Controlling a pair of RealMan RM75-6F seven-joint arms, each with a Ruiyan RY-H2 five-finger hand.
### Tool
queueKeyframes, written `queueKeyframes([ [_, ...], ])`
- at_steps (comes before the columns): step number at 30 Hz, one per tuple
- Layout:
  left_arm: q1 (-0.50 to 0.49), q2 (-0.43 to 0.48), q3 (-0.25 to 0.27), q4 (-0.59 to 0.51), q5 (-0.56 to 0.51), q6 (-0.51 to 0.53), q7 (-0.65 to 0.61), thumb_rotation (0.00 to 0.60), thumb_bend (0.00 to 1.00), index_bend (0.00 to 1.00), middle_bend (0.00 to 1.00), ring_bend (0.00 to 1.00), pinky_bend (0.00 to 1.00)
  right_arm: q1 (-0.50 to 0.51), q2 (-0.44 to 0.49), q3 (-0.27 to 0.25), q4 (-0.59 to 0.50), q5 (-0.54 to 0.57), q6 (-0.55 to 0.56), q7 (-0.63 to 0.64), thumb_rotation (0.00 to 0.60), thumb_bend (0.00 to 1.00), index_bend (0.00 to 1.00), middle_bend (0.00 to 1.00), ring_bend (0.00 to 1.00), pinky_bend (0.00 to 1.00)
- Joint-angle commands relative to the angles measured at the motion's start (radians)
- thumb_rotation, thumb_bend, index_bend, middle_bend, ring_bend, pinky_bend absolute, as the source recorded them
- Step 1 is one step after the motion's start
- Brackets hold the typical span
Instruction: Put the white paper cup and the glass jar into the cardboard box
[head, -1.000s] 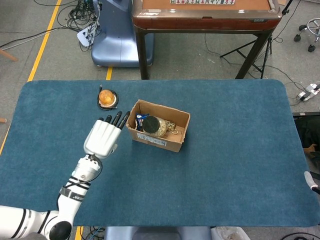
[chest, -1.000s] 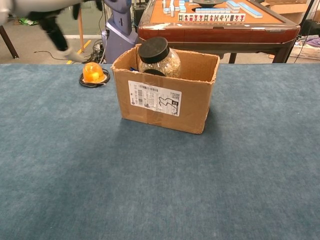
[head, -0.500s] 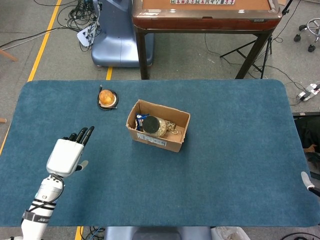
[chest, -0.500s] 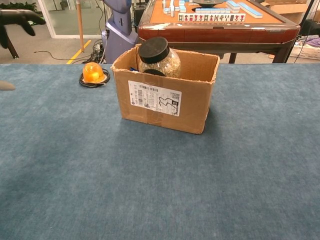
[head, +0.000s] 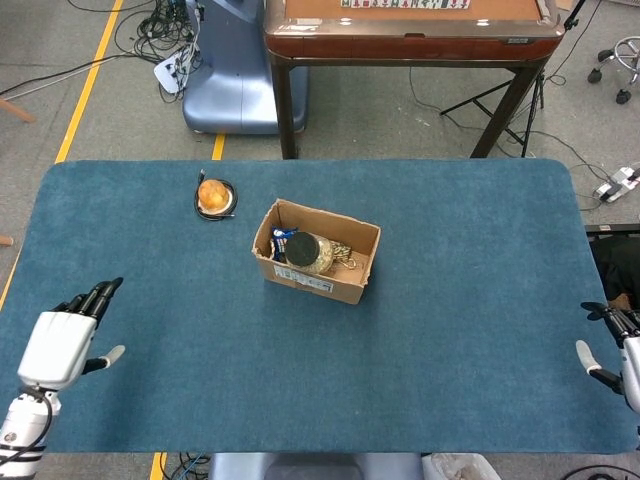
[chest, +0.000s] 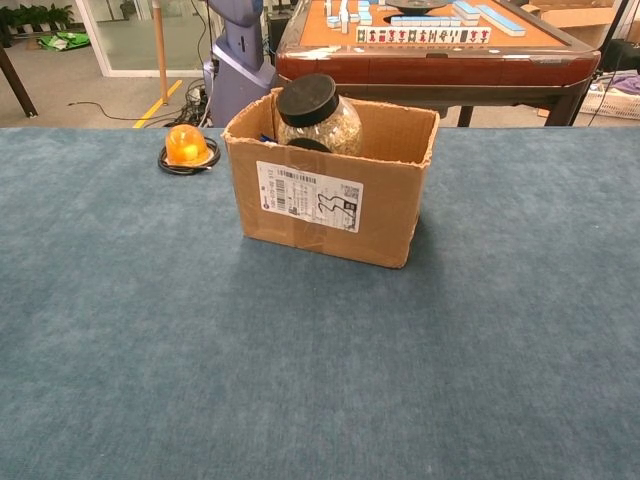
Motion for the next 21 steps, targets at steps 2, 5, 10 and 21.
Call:
queueKeyframes([
  [2, 0.083, -0.010, 0.007, 0.073, 0.022, 0.024, -0.085, 0.600, 0.11, 0.11, 0.22, 0.34, 0.53, 0.009, -0.003, 0.007, -0.007, 0.015, -0.013, -0.018, 0.600, 0.33, 0.31, 0.42, 0.37, 0.34],
  [5, 0.124, -0.019, -0.004, 0.119, 0.012, 0.028, -0.142, 0.600, 0.11, 0.13, 0.23, 0.34, 0.53, 0.010, -0.005, 0.009, -0.012, 0.020, -0.012, -0.030, 0.600, 0.33, 0.31, 0.42, 0.37, 0.34],
  [10, 0.164, -0.022, -0.045, 0.216, -0.009, 0.009, -0.329, 0.600, 0.11, 0.19, 0.26, 0.34, 0.53, 0.009, -0.011, 0.018, -0.015, 0.039, -0.009, -0.045, 0.600, 0.33, 0.31, 0.42, 0.37, 0.34],
  [21, 0.196, -0.034, -0.086, 0.242, 0.004, -0.054, -0.269, 0.600, 0.11, 0.22, 0.29, 0.34, 0.52, 0.030, -0.007, 0.023, -0.014, 0.072, -0.059, -0.042, 0.600, 0.33, 0.31, 0.42, 0.37, 0.34],
])
